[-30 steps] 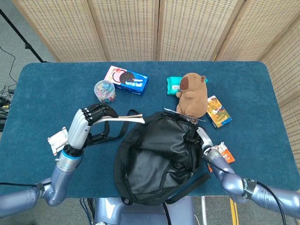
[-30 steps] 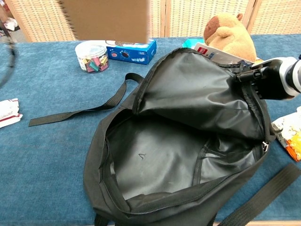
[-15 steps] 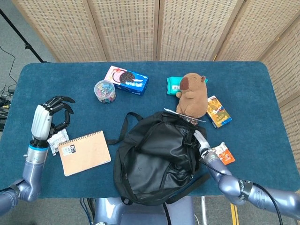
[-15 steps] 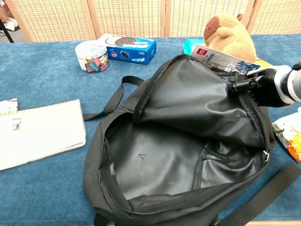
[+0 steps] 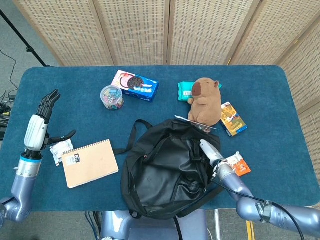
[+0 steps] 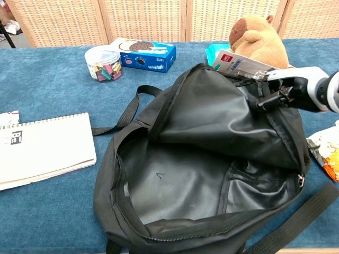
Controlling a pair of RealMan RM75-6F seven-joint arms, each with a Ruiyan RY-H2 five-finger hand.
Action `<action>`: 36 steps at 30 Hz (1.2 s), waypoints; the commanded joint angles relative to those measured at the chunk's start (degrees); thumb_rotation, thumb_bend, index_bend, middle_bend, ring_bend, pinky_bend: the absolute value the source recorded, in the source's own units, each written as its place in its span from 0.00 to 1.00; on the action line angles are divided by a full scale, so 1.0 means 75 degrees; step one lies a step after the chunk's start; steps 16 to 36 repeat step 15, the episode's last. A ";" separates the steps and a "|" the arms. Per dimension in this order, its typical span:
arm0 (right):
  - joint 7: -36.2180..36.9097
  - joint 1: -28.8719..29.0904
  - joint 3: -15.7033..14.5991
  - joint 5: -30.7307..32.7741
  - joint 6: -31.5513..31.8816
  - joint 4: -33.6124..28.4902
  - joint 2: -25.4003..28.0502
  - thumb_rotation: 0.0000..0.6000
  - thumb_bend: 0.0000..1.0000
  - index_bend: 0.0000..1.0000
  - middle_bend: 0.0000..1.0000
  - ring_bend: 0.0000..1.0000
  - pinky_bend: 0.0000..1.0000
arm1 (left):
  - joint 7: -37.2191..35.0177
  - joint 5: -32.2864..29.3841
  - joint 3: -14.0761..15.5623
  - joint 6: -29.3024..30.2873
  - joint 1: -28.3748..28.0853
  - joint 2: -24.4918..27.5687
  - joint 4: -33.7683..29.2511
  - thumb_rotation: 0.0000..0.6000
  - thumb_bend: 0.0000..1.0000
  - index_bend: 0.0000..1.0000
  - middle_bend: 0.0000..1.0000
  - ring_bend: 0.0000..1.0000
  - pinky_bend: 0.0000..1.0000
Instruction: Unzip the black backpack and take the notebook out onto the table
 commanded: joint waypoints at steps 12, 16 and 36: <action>-0.4247 -0.1582 -0.2103 -0.6744 0.4941 0.1224 0.0493 1.00 0.00 0.12 0.00 0.00 0.00 | 0.2429 -0.1157 0.0743 -0.0169 0.1560 0.1791 -0.3104 1.00 0.25 0.00 0.00 0.00 0.00; -0.3959 -0.2060 -0.2078 -0.7037 0.5709 0.1553 0.0346 1.00 0.00 0.10 0.00 0.00 0.00 | 0.2568 -0.1205 0.0882 0.0018 0.1883 0.1974 -0.3457 1.00 0.26 0.00 0.00 0.00 0.00; -0.3959 -0.2060 -0.2078 -0.7037 0.5709 0.1553 0.0346 1.00 0.00 0.10 0.00 0.00 0.00 | 0.2568 -0.1205 0.0882 0.0018 0.1883 0.1974 -0.3457 1.00 0.26 0.00 0.00 0.00 0.00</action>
